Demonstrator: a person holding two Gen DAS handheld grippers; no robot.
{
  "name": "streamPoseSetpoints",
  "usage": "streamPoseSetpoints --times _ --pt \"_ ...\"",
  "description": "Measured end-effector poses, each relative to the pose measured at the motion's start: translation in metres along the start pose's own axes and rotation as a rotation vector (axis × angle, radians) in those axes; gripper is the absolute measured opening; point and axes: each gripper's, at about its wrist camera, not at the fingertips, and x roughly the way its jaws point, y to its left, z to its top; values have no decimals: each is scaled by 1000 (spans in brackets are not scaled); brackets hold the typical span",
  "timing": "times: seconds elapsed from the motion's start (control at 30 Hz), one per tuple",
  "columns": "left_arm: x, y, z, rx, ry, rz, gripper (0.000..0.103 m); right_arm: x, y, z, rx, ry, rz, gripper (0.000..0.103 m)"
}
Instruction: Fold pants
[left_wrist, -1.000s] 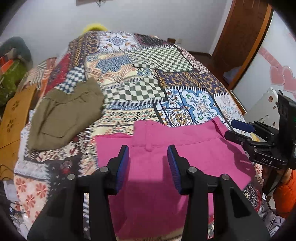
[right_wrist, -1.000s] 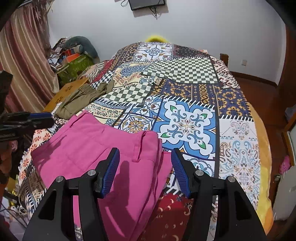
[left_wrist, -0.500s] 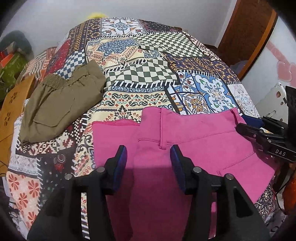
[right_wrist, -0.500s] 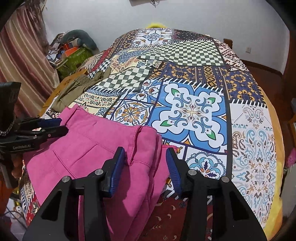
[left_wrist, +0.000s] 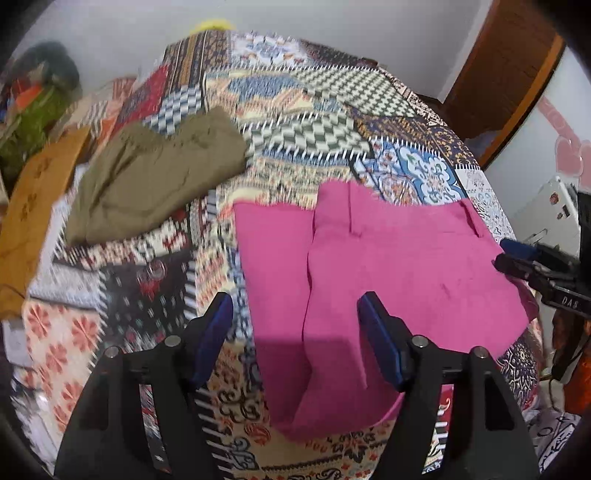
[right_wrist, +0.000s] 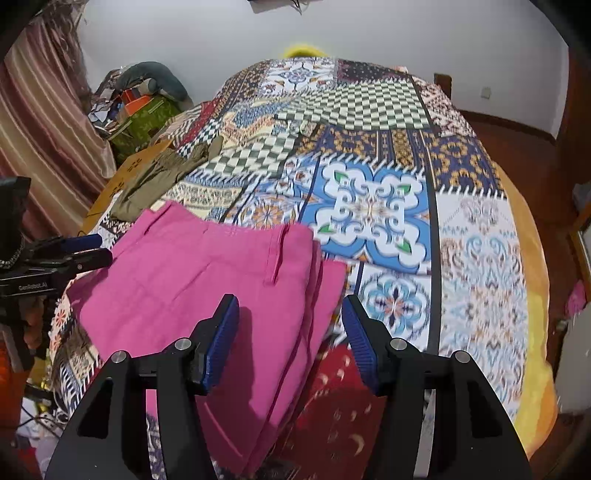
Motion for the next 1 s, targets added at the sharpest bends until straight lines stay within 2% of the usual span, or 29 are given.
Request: streamPoseSetpoints --times 0.13,0.33,0.43,0.63,0.77,1.0 --pt "6 7 -6 -65 22 -62 72 4 -3 -9 39 18 12 56" --pt "18 8 -6 -92 36 -76 80 12 -10 -9 72 40 47 61" --pt "21 8 -2 -107 39 -90 81 18 -13 -7 87 46 67 62" --pt "28 0 7 -82 43 -114 81 29 -23 -5 170 64 152 63" --pt "34 -3 12 -69 42 -121 81 32 -19 -2 160 58 166 65" --pt "32 0 11 -73 42 -152 81 31 -19 -4 162 66 180 63"
